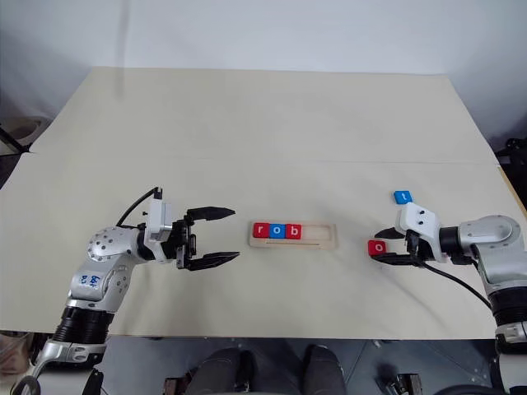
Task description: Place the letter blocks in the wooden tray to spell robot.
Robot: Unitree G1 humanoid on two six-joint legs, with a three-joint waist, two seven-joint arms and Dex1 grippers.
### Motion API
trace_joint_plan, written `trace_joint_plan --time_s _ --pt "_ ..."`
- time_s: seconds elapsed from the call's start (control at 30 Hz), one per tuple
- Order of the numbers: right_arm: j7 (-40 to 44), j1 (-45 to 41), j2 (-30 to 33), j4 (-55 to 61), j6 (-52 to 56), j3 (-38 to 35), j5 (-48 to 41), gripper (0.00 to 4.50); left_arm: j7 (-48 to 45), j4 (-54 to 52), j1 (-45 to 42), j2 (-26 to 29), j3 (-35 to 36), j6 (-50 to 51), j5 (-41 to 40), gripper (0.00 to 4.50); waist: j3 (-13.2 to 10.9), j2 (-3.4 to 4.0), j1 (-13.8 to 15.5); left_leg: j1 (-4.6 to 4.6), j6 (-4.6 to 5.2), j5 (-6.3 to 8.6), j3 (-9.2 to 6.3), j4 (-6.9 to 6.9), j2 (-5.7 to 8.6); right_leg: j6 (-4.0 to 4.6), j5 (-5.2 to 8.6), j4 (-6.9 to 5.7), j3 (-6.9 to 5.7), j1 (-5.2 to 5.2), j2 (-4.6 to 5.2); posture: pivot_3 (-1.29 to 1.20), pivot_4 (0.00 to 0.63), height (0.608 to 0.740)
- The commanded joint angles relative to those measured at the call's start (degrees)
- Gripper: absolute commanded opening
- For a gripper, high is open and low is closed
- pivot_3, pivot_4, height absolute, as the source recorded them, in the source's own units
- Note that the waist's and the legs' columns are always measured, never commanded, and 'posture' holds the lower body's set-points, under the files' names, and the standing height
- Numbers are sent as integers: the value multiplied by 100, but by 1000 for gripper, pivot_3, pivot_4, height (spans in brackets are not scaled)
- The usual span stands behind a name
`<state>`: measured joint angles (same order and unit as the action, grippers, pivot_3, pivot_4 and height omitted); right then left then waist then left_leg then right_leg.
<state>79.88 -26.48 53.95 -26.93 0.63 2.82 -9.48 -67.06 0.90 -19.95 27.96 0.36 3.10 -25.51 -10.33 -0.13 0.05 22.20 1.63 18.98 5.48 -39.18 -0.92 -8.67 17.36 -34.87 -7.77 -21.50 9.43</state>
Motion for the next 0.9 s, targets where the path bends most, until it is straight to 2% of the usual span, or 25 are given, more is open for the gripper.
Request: trace_joint_plan --time_s 0.03,0.37,0.63,0.9 --pt "107 -170 49 46 -7 12 53 1449 35 -196 2 63 90 -15 -85 4500 0 0 -2 0 0 0 1 0 0 0 0 0 1 0 0 0 150 740" --pt "296 -1100 -429 1655 1701 567 -261 1458 102 -147 5 61 124 -78 -54 4500 -1 4 -15 1 -1 0 -1 -1 -2 1 0 -2 1 -4 -1 0 150 740" --pt "-32 -1752 -1147 1351 1820 1233 253 1458 175 -186 42 41 124 -93 -25 4500 -1 4 -3 8 -1 0 -5 -2 4 1 0 -1 -1 -6 3 0 150 740" --pt "-65 -1880 -1402 1019 1652 1351 431 1458 328 -333 147 43 131 -89 -21 4500 -1 4 -24 8 -1 0 -3 -2 2 1 0 -4 -4 -8 1 0 150 740"
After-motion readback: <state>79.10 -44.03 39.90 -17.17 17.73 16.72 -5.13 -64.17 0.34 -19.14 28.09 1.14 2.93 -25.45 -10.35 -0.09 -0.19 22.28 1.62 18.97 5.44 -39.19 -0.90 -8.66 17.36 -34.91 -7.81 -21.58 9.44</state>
